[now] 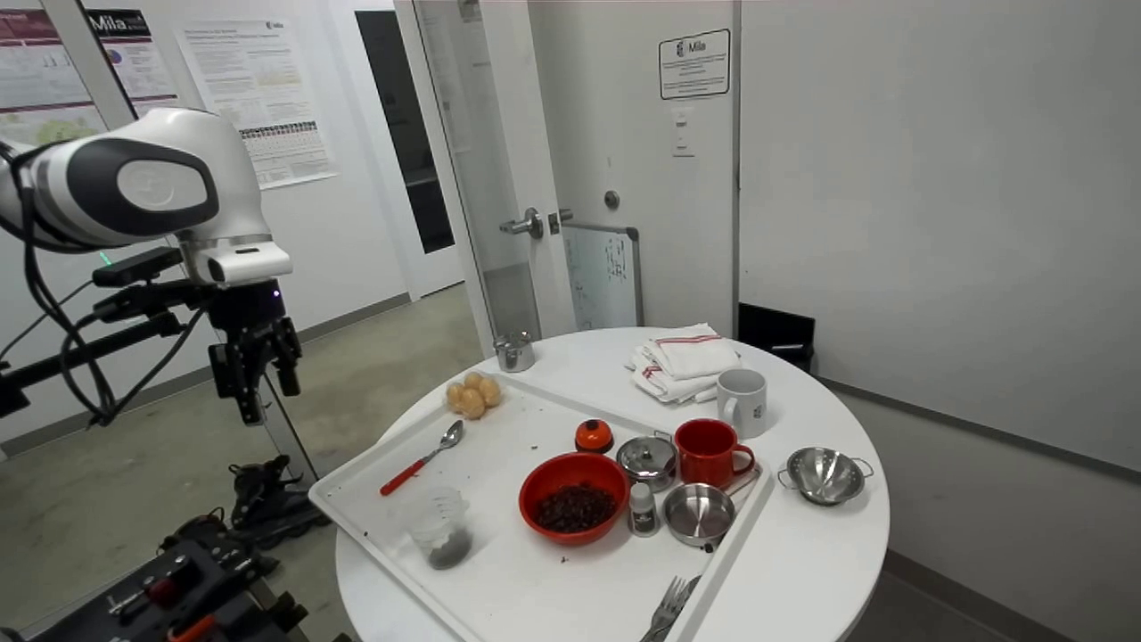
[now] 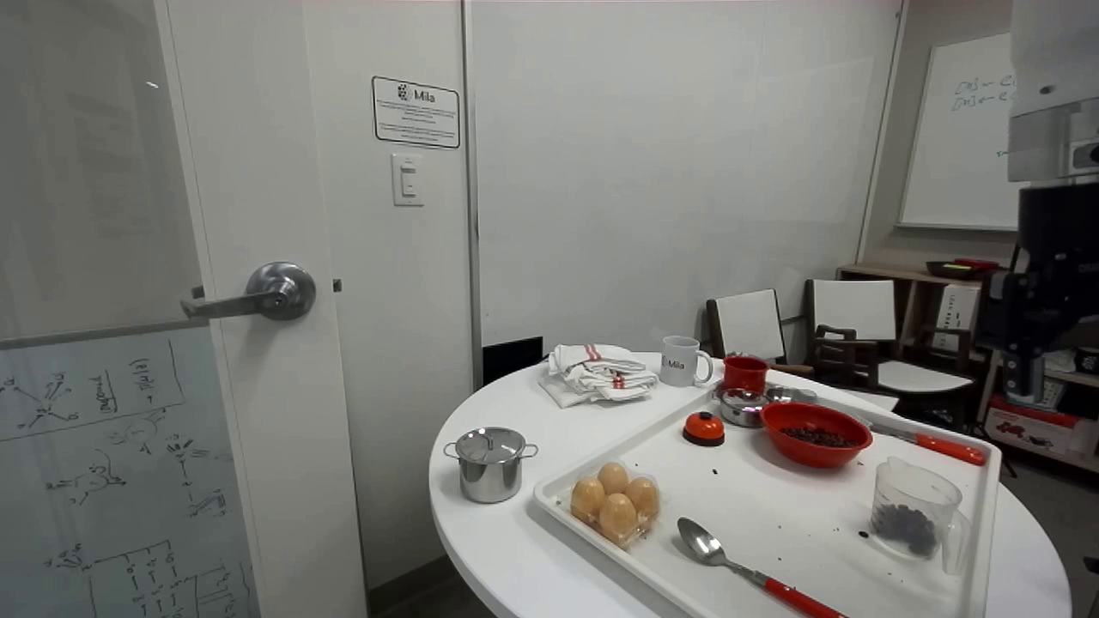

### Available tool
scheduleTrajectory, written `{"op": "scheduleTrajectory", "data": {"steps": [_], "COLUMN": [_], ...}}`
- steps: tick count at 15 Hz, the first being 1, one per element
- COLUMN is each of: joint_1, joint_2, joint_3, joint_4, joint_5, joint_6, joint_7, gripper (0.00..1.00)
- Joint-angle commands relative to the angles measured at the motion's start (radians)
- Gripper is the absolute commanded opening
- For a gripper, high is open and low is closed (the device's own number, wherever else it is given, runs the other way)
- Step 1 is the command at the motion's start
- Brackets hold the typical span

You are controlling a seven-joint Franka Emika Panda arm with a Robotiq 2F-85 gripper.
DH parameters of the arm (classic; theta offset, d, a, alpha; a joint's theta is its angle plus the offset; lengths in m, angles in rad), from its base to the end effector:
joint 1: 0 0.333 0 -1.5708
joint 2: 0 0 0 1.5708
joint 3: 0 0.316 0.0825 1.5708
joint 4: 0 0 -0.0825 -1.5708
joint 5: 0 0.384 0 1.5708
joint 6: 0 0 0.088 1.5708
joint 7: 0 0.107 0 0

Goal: Pour some of the objects from the jag to the red bowl

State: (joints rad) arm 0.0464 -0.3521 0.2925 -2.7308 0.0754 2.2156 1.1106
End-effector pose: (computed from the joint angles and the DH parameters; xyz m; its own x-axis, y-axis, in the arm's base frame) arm 0.3440 0.1152 0.3125 0.6588 -0.7516 -0.0332 -0.7365 -0.6533 0.1753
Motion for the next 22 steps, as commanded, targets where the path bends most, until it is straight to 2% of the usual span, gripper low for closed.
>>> {"op": "scheduleTrajectory", "data": {"steps": [1, 3, 7, 10, 15, 16, 19, 22], "joint_1": [-0.002, -0.015, -0.021, -0.019, -0.015, -0.011, -0.01, 0.003], "joint_2": [0.108, 0.135, 0.17, 0.23, 0.327, 0.275, 0.313, 0.393], "joint_3": [-0.018, -0.035, -0.106, -0.151, -0.187, -0.178, -0.192, -0.183], "joint_4": [0.026, 0.019, -0.009, -0.001, 0.045, 0.009, 0.029, 0.092], "joint_5": [-0.008, -0.015, 0.01, 0.013, 0.019, 0.002, 0.004, -0.026], "joint_6": [0.118, 0.17, 0.206, 0.226, 0.217, 0.217, 0.217, 0.222], "joint_7": [0.061, 0.1, 0.055, -0.036, -0.183, -0.118, -0.153, -0.093], "gripper": [1.0, 1.0, 1.0, 1.0, 1.0, 1.0, 1.0, 1.0]}}
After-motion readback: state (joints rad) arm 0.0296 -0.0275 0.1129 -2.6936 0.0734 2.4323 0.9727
